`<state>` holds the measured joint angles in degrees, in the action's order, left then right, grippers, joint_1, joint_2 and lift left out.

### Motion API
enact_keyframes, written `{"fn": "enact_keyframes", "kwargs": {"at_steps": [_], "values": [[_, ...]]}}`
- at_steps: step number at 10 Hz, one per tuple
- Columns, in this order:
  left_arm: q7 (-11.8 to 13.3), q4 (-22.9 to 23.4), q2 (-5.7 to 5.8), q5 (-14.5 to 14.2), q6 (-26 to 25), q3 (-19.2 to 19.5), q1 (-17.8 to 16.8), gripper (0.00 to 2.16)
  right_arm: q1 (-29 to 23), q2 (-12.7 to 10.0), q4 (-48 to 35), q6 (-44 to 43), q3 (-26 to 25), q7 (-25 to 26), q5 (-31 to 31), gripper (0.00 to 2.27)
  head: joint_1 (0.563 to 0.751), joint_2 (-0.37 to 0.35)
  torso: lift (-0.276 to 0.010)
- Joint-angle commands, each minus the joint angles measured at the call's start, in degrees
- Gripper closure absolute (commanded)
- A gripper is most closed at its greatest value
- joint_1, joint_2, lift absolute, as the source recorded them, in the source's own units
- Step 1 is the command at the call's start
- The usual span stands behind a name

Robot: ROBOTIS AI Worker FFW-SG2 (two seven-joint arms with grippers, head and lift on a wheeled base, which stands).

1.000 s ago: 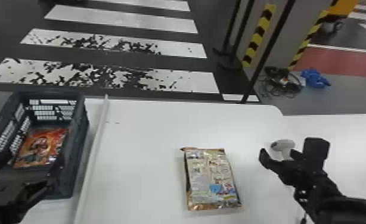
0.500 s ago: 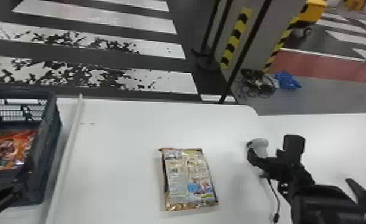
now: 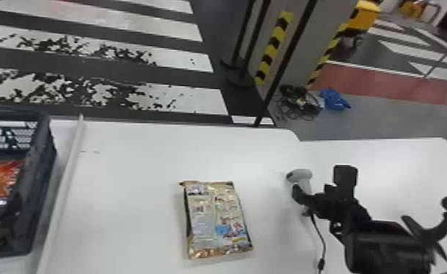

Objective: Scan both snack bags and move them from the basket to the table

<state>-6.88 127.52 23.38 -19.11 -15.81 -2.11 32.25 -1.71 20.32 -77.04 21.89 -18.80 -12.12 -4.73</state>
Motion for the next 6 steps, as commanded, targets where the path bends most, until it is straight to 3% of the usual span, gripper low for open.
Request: {"fn": "enact_keyframes", "kwargs": {"at_steps": [1, 3, 4, 5, 6], "values": [[0.1, -0.2, -0.09, 0.0, 0.0, -0.3, -0.1, 0.03, 1.1, 0.1, 1.4, -0.5, 0.4, -1.0, 0.5, 0.1, 0.695, -0.348, -0.098], [0.1, -0.3, 0.0, 0.1, 0.0, -0.4, -0.2, 0.03, 4.1, 0.0, 5.2, -0.5, 1.9, -1.7, 2.2, 0.22, 0.695, -0.341, -0.098], [0.2, -0.3, 0.0, 0.1, 0.0, -0.4, -0.2, 0.03, 5.0, 0.0, 6.7, -0.3, 2.0, -2.6, 2.7, 0.39, 0.695, -0.335, -0.098], [0.2, -0.3, 0.18, 0.0, 0.0, -0.3, -0.2, 0.03, 5.6, 0.0, 7.5, 0.6, 2.1, -3.6, 3.2, 0.77, 0.695, -0.333, -0.098], [0.2, -0.3, 0.18, 0.0, 0.0, -0.1, -0.3, 0.03, 5.8, 0.0, 7.4, 1.6, 2.1, -4.0, 3.5, 1.5, 0.695, -0.33, -0.098]]}}
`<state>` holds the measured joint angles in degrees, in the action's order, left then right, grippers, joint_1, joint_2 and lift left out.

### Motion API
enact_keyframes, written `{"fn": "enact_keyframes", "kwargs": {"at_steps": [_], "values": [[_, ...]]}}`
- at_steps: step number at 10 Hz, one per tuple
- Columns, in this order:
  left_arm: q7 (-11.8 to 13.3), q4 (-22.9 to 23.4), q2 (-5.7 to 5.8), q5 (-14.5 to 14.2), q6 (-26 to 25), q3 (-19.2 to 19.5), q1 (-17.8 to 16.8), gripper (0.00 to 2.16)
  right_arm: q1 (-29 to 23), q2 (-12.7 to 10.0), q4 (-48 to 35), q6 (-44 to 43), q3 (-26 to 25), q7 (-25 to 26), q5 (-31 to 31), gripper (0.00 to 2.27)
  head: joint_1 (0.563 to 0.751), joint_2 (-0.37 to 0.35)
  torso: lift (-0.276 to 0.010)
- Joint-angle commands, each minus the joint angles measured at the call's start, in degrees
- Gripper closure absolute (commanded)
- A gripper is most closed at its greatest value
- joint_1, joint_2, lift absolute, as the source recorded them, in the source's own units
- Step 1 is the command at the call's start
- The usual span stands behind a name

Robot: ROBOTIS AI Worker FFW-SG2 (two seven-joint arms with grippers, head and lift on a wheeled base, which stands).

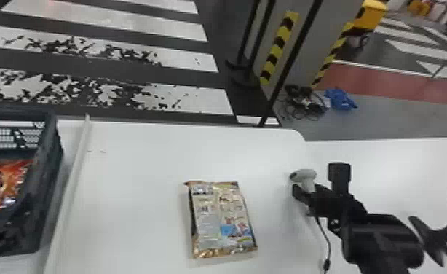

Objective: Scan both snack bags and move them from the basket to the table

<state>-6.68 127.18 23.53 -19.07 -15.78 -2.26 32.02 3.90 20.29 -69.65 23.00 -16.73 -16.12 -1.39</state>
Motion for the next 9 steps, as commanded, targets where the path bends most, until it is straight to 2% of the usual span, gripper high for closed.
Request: {"fn": "enact_keyframes", "kwargs": {"at_steps": [1, 3, 4, 5, 7, 9], "values": [[0.0, 0.0, 0.02, 0.0, 0.0, -0.1, -0.4, 0.03, -0.2, -0.3, -0.1, 0.3, -0.1, 0.1, 0.3, 1.98, 0.695, -0.327, -0.098], [0.0, 0.1, 0.02, 0.1, -0.2, -0.6, -1.1, 0.03, -3.5, -1.3, -5.3, 0.2, -1.5, 1.3, 0.0, 2.25, 0.695, -0.329, -0.098], [0.0, 0.1, 0.02, 0.1, -0.4, -0.8, -1.3, 0.03, -5.8, -1.9, -9.3, 0.3, -1.9, 2.2, -0.5, 2.25, 0.695, -0.332, -0.098], [0.0, 0.2, 0.02, 0.2, -0.4, -1.0, -1.3, 0.03, -8.7, -3.7, -15.3, 2.1, -3.1, 3.0, -0.9, 2.25, 0.695, -0.333, -0.098], [0.0, 0.4, 0.29, 0.1, -0.5, -1.1, -1.4, 0.03, -18.0, -8.3, -33.7, 9.8, -4.1, 8.0, -4.5, 2.25, 0.695, -0.326, -0.098], [0.0, 0.3, 0.38, 0.0, -0.9, -1.5, -2.1, 0.03, -24.4, -12.8, -47.0, 13.5, -2.8, 11.2, -7.5, 2.25, 0.695, -0.303, -0.098]]}}
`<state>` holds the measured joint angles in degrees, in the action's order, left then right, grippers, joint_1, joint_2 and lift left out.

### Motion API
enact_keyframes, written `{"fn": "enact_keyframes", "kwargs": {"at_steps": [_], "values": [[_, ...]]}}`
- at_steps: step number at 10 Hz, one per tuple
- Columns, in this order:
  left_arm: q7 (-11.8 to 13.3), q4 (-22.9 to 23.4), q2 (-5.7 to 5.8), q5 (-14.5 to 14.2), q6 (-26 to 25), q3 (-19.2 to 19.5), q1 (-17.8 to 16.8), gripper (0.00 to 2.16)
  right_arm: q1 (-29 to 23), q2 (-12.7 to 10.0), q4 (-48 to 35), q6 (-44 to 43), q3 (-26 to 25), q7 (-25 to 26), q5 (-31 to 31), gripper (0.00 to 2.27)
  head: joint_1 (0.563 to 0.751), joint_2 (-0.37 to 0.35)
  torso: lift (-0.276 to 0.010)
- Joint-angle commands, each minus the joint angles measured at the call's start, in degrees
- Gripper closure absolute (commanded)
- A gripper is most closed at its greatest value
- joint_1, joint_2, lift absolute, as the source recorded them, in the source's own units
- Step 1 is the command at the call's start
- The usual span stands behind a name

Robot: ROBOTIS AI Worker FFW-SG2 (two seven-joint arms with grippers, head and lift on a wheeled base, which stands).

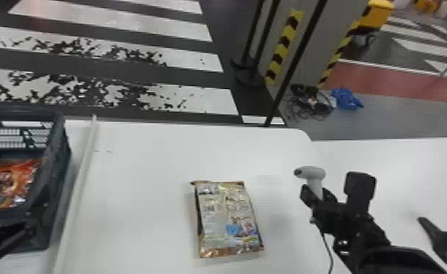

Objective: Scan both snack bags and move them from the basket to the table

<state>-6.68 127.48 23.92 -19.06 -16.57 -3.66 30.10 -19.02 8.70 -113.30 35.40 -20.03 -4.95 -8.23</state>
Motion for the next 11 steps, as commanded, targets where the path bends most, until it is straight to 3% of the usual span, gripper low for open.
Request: {"fn": "enact_keyframes", "kwargs": {"at_steps": [1, 6, 11], "values": [[0.0, 0.0, 0.16, 0.0, -0.1, -0.5, -0.4, 0.03, -3.8, -2.6, -7.8, 1.7, 1.9, 1.7, -0.9, 2.25, 0.695, -0.273, -0.098], [0.0, 0.0, 0.69, -0.2, -0.1, -0.5, -0.6, 0.03, -10.4, -8.2, -18.8, 6.6, 9.0, 5.7, -1.6, 2.25, 0.695, -0.157, -0.098], [0.0, 0.0, 0.6, -0.4, -0.1, -0.7, -0.8, 0.03, -15.5, -8.4, -23.5, 5.7, 18.6, 8.3, -0.9, 2.25, 0.695, -0.038, -0.098]]}}
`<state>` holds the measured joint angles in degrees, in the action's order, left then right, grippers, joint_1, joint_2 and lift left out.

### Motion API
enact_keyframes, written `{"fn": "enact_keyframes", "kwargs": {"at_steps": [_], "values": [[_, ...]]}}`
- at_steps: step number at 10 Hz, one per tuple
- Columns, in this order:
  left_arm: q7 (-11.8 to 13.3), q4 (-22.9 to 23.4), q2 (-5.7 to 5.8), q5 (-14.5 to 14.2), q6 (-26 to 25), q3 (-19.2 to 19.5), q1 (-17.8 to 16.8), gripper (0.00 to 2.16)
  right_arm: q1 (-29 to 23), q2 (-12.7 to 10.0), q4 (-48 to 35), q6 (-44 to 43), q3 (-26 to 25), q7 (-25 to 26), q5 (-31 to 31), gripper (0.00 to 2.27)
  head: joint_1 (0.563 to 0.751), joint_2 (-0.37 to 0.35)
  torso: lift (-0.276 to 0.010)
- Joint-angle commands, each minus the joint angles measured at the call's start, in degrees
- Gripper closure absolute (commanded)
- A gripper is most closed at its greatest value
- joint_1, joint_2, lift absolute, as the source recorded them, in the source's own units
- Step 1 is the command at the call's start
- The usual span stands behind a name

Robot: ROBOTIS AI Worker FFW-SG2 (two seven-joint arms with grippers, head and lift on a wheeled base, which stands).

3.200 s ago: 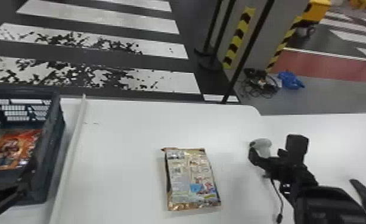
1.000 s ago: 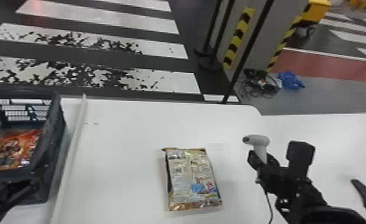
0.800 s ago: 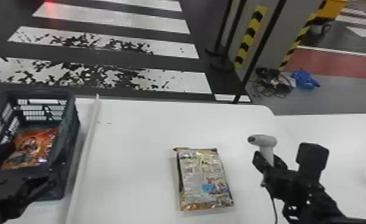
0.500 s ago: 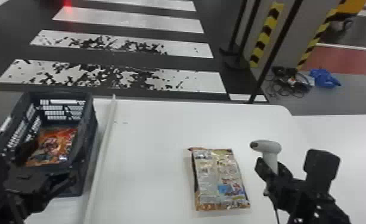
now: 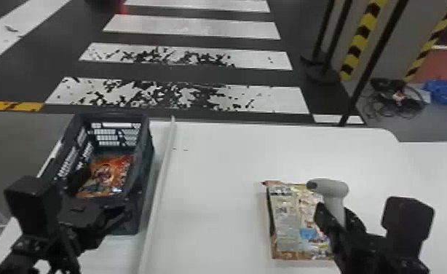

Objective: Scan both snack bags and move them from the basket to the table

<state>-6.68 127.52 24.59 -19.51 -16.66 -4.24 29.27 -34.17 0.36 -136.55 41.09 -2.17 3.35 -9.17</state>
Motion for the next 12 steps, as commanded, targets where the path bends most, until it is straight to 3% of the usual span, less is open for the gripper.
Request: {"fn": "enact_keyframes", "kwargs": {"at_steps": [1, 6, 12], "values": [[0.0, 0.0, -0.07, 0.0, 0.0, -0.1, 0.0, 0.03, -1.3, 0.1, -0.4, -0.9, 2.3, 0.5, 0.4, 2.25, 0.695, -0.027, -0.098], [-0.1, 0.4, -0.25, 0.1, 0.0, -0.3, 0.5, 0.03, -3.5, 0.7, 1.2, -3.9, 9.0, 2.8, 4.6, 2.25, 0.695, 0.044, -0.098], [-0.1, 2.5, 0.02, 0.2, 0.2, 0.5, 3.0, 0.03, -0.1, 1.3, 10.4, -8.8, 12.4, 4.5, 8.6, 2.25, 0.695, 0.07, -0.098]]}}
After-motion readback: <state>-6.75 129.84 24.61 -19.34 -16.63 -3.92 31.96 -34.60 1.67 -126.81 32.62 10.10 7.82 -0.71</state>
